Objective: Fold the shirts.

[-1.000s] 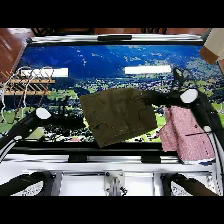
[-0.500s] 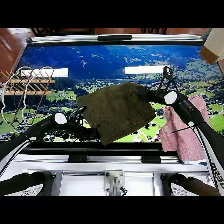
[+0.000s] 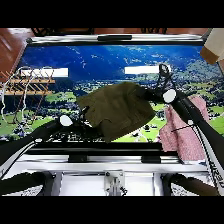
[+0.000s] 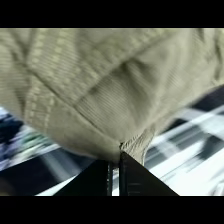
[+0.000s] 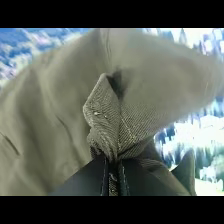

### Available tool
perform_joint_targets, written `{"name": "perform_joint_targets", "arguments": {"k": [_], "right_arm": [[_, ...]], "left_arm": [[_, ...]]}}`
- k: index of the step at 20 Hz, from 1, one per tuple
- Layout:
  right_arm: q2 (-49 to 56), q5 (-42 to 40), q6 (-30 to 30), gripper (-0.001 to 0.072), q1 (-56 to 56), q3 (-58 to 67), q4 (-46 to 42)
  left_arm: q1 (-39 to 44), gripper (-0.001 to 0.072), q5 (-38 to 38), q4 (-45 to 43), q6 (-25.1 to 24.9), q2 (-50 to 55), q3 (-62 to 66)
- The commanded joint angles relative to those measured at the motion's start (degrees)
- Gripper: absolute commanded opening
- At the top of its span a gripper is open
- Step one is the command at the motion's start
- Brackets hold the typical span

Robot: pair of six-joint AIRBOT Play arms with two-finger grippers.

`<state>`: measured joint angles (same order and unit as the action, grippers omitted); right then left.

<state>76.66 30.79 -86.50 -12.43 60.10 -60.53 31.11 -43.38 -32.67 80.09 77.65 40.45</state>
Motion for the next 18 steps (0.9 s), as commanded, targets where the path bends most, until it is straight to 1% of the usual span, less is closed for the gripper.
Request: {"name": "perform_joint_targets", "arguments": {"k": [1,4,7,8,9,10,11,12,13,15,17,18], "right_arm": [[0.1,-0.7,2.9,0.0088,-0.2,5.3,0.0],[1.5,1.0,2.7,0.0088,-0.3,8.4,0.8],[4.5,7.8,2.5,0.0088,-1.6,8.5,2.1],[5.4,9.7,2.6,0.0088,-2.4,8.5,2.0],[5.9,10.6,2.6,0.0089,-3.0,8.5,2.0],[5.9,10.6,2.5,0.0098,-3.1,8.5,2.1],[5.4,10.8,2.2,0.0179,-3.0,8.5,2.3],[4.7,11.6,1.9,0.0355,-2.3,8.5,2.2],[3.5,13.5,2.1,0.0470,-1.0,8.7,1.9],[0.3,19.9,2.1,0.0470,2.3,9.3,-0.3],[-4.0,27.4,1.7,0.0470,6.2,9.4,-2.1],[-6.3,32.2,1.1,0.0470,8.0,9.4,-3.1]], "left_arm": [[5.6,0.0061,2.5,11.0,-4.5,0.1,0.1],[13.4,0.0061,5.8,16.6,-4.7,0.2,0.1],[20.2,0.0065,10.5,20.7,-4.7,0.5,0.2],[21.3,0.0174,11.2,21.6,-4.7,0.7,0.5],[21.5,0.0410,11.2,21.6,-4.7,0.9,0.9],[21.0,0.0548,10.6,21.6,-4.7,0.9,1.4],[19.6,0.0546,8.4,21.5,-6.3,0.8,2.1],[17.0,0.0546,4.6,21.0,-9.0,0.6,2.9],[13.4,0.0537,-0.4,18.8,-9.6,0.1,3.8],[4.2,0.0444,-10.1,11.0,-9.5,-1.9,5.1],[-7.4,0.0450,-16.8,0.7,-7.1,-5.8,5.6],[-13.6,0.0493,-19.8,-3.2,-6.8,-7.9,5.7]]}}
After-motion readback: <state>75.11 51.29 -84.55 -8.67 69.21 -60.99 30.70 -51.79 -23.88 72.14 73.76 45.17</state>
